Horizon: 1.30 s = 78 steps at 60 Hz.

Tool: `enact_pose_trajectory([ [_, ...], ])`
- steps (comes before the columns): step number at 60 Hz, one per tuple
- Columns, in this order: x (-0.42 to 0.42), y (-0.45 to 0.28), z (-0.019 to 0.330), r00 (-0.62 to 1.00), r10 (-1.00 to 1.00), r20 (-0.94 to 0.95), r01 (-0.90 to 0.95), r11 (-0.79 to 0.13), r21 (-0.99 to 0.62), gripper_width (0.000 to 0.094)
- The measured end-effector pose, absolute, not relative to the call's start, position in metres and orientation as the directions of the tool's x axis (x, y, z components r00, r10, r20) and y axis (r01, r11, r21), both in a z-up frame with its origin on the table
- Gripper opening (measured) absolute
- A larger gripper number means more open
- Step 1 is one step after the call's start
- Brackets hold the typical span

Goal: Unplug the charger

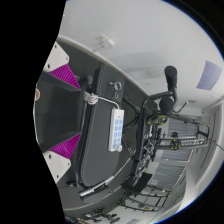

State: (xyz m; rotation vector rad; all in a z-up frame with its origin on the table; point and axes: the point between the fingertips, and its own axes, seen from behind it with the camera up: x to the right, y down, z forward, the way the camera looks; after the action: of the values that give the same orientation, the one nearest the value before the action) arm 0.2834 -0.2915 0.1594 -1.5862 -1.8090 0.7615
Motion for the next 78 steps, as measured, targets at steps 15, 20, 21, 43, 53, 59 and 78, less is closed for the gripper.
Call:
enact_pose_trajectory([
  [15,0.257,-0.272,0.158,-0.07,0.996,0.062,0.631,0.093,-0.77,0.0857],
  [20,0.242,-0.262,0.157,-0.051,0.997,0.051,0.622,0.072,-0.78,0.0859],
  [21,0.238,-0.259,0.157,-0.047,0.998,0.05,0.618,0.068,-0.783,0.0859],
  [43,0.157,-0.171,0.138,0.069,0.997,0.038,0.538,-0.005,-0.843,0.0857],
  [53,0.111,-0.132,0.116,0.097,0.995,0.036,0.488,-0.016,-0.872,0.0858],
  [59,0.08,-0.12,0.104,0.091,0.996,0.012,0.444,-0.029,-0.896,0.0856],
  [78,-0.019,-0.098,0.059,0.06,0.998,-0.008,0.361,-0.029,-0.932,0.0856],
])
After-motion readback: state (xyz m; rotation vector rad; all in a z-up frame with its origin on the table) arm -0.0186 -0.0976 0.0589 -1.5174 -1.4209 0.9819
